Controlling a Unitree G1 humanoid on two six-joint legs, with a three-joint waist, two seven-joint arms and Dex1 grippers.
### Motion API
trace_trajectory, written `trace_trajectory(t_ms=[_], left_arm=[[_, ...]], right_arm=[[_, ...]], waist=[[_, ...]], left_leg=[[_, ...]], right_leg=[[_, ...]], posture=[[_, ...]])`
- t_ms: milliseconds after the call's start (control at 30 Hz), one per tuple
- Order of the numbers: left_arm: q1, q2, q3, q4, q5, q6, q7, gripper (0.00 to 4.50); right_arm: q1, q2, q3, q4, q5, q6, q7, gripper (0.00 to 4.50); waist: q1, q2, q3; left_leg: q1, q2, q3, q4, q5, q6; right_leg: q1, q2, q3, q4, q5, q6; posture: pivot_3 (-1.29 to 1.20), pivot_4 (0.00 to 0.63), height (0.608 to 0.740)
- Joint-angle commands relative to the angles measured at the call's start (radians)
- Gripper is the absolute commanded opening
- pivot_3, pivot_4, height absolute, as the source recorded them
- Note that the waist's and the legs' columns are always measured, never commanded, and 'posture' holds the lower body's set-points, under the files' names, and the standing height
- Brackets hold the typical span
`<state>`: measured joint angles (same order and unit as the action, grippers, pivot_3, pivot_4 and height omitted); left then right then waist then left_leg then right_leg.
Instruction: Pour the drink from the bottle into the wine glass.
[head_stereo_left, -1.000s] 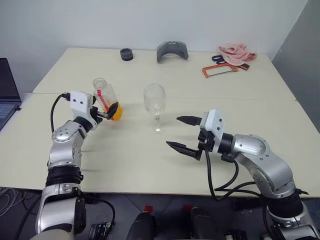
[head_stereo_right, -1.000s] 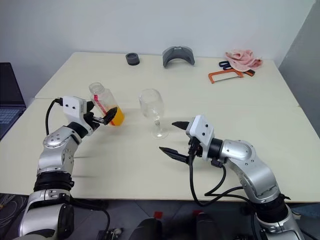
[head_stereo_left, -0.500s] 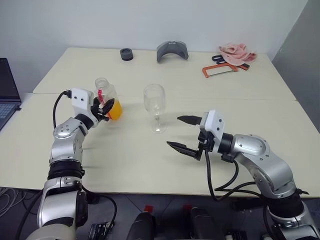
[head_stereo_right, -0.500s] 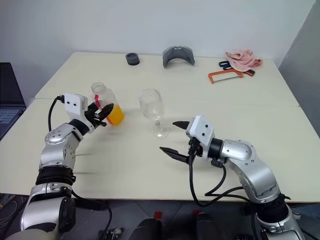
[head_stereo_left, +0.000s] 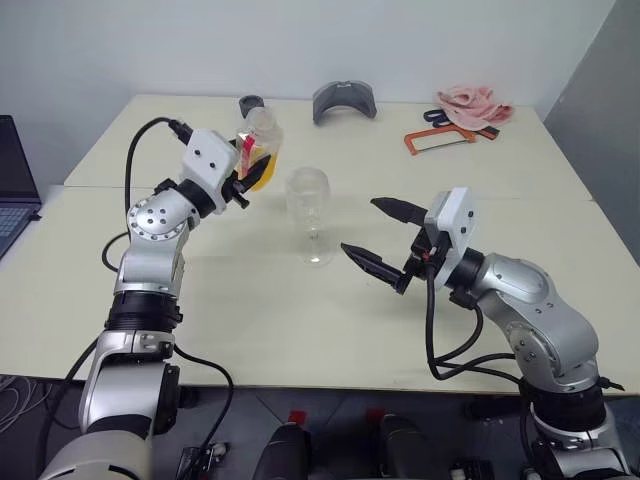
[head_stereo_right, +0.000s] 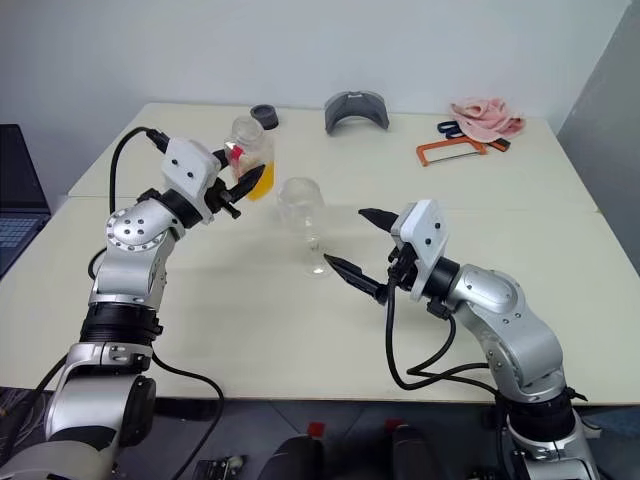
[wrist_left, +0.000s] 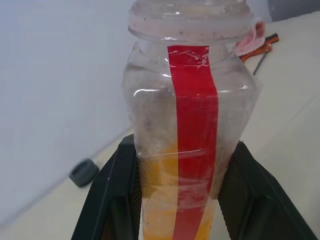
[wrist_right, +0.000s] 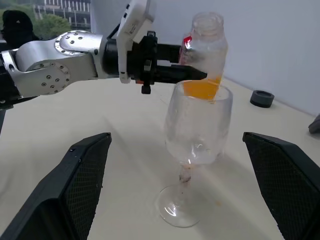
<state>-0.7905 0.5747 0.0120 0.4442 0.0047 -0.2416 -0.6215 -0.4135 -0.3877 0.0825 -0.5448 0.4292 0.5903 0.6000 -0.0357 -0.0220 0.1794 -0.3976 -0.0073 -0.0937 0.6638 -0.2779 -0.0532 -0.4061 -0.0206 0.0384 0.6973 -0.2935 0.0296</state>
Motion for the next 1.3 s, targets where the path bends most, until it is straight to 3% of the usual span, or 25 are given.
trace_trajectory(t_ms=[33,467,1300], left_arm=[[-0.054,0.035,-0.025,0.019,0.063,-0.143,0.007,1.67],[-0.166,0.128,-0.100,0.249,0.271,-0.497,0.126,1.66],[-0.276,0.207,-0.201,0.387,0.559,-0.664,0.409,1.66]], right_arm=[[-0.016,-0.010,-0.034,-0.024,0.024,0.000,-0.008,4.50],[-0.048,-0.119,-0.067,0.064,0.038,-0.022,0.076,4.50],[-0.049,-0.115,-0.037,0.064,0.042,-0.012,0.120,4.50]], waist=[[0.001,0.000,0.000],[0.001,0.000,0.000],[0.001,0.000,0.000]], left_leg=[[0.000,0.000,0.000,0.000,0.000,0.000],[0.000,-0.001,0.001,0.000,0.000,0.001],[-0.001,-0.001,0.007,0.000,0.000,0.001]], right_leg=[[0.000,0.000,0.000,0.000,0.000,0.000],[0.000,0.000,0.000,0.000,0.000,0.000],[0.000,0.000,0.000,0.000,0.000,0.000]], posture=[[0.00,0.150,0.740],[0.00,0.150,0.740],[0.00,0.150,0.740]])
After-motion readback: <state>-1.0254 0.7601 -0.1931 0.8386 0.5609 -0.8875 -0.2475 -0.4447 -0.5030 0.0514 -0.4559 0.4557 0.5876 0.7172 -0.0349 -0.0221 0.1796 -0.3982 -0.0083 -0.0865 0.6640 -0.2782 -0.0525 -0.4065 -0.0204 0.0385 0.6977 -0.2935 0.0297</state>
